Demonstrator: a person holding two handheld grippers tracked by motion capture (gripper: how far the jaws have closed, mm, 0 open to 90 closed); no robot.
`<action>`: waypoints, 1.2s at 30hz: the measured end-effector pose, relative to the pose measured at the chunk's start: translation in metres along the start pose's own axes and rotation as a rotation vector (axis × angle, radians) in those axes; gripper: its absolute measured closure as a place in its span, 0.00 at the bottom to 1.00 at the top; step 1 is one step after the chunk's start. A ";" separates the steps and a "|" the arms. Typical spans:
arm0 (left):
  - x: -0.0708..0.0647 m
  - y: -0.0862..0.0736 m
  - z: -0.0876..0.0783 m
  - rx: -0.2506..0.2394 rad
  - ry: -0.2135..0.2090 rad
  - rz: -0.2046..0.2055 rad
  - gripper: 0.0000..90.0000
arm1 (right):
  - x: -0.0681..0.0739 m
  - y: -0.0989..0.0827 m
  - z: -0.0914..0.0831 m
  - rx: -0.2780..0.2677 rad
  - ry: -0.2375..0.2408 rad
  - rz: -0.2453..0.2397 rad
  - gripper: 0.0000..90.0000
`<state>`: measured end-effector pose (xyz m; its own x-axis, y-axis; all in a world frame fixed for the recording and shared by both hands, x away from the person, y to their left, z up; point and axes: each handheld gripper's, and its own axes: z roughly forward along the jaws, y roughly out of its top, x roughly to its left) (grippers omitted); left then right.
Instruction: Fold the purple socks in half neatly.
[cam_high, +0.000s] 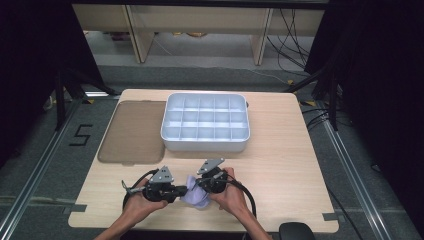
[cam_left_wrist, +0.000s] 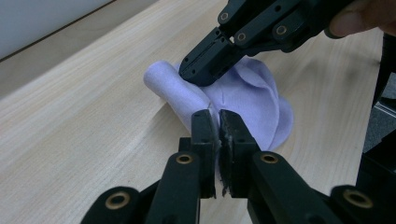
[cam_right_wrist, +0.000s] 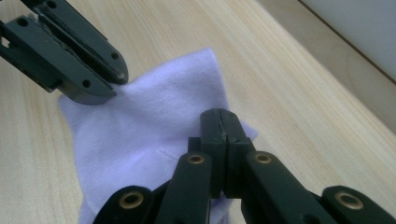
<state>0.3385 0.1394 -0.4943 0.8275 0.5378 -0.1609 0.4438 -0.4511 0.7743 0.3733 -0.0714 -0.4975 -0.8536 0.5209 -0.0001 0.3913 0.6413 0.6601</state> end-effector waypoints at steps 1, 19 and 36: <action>0.000 0.000 -0.001 0.008 0.007 -0.003 0.94 | 0.000 0.000 -0.002 0.003 0.008 0.007 1.00; -0.012 0.014 -0.001 -0.037 0.001 0.033 0.94 | 0.006 -0.028 -0.025 0.053 0.081 0.049 0.99; -0.035 0.023 0.028 -0.014 -0.071 0.101 0.94 | 0.001 -0.034 -0.025 0.038 0.120 0.104 1.00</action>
<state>0.3291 0.0906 -0.4881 0.8902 0.4384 -0.1238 0.3522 -0.4901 0.7973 0.3501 -0.1072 -0.5012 -0.8417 0.5163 0.1581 0.4908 0.6095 0.6226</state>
